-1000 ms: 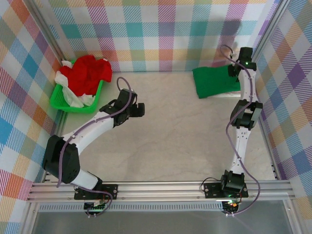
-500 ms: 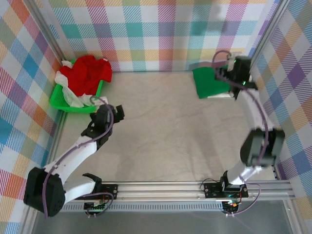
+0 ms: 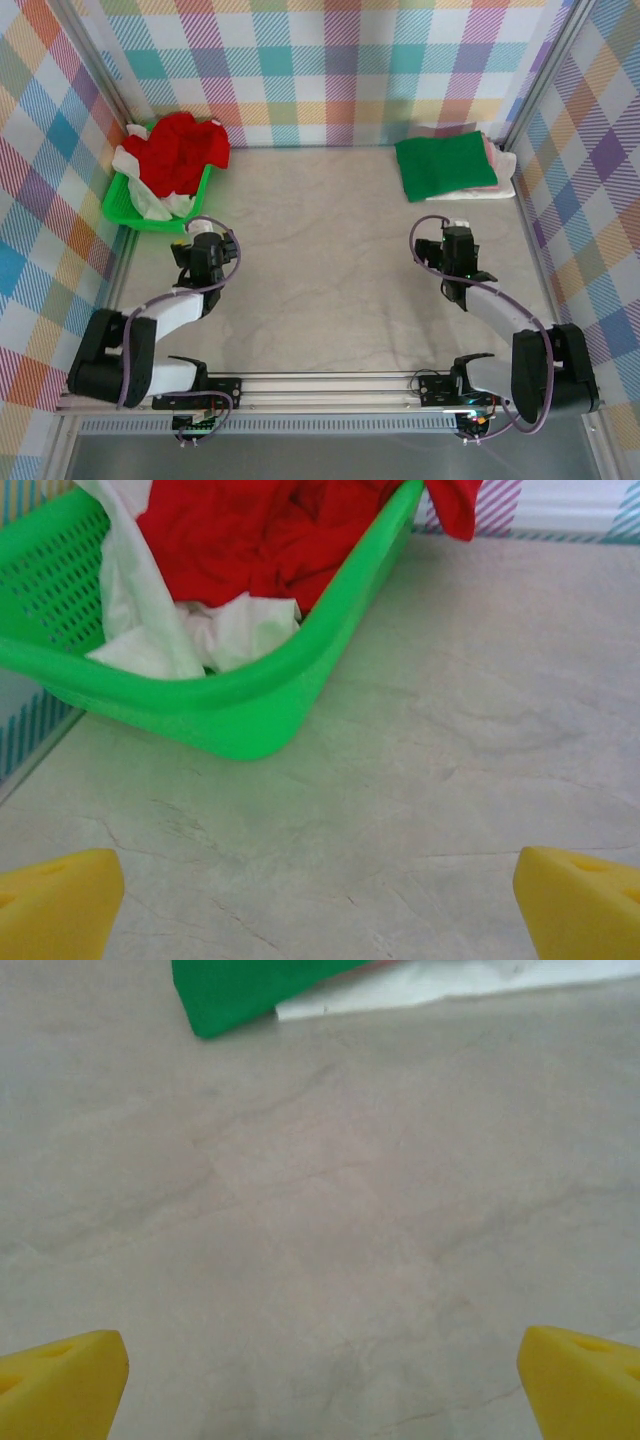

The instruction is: Fold and stack the t-shirts

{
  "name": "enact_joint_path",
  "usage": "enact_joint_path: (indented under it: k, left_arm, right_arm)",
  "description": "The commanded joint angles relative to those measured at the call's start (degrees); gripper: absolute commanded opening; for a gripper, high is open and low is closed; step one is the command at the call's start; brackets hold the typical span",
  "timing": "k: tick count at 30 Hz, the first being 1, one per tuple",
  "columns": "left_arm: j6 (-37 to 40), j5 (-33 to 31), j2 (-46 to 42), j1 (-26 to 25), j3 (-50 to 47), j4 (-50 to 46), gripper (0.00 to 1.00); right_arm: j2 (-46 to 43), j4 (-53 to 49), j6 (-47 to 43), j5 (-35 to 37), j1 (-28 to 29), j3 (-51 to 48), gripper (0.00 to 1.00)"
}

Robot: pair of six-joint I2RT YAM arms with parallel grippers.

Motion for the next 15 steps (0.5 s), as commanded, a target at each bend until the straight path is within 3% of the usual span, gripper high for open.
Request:
enact_joint_path:
  k: [1,4,6,10,14,15]
  left_arm:
    - [0.76,1.38,5.51,1.34,0.18,9.86,1.0]
    - [-0.14,2.53,10.21,2.37,1.92,10.48,1.0]
    - [-0.01,4.41,10.09,2.75,2.77,8.03,1.0]
    - [1.81,9.29,9.93,2.9,-0.71,14.48,1.0]
    - [1.75,14.45,9.73,4.42,-5.06,21.8,1.0]
    - [2.19,17.03,11.02,4.96,-4.99,22.91,1.0]
  right_arm:
    - [-0.94,10.63,-5.39,3.4,0.15,-0.63,1.0]
    - [2.4,16.21,-8.18,3.74,-0.59,-2.25,1.0]
    - [5.05,19.89,-8.08,0.55,-2.13,-3.04,1.0]
    - [8.56,26.41,-8.55,-6.12,-3.92,-4.23,1.0]
    - [12.63,46.92,-10.34,-11.78,-4.8,-11.29,1.0]
    - [14.27,47.75,-9.23,-14.0,-6.34,-11.09,1.0]
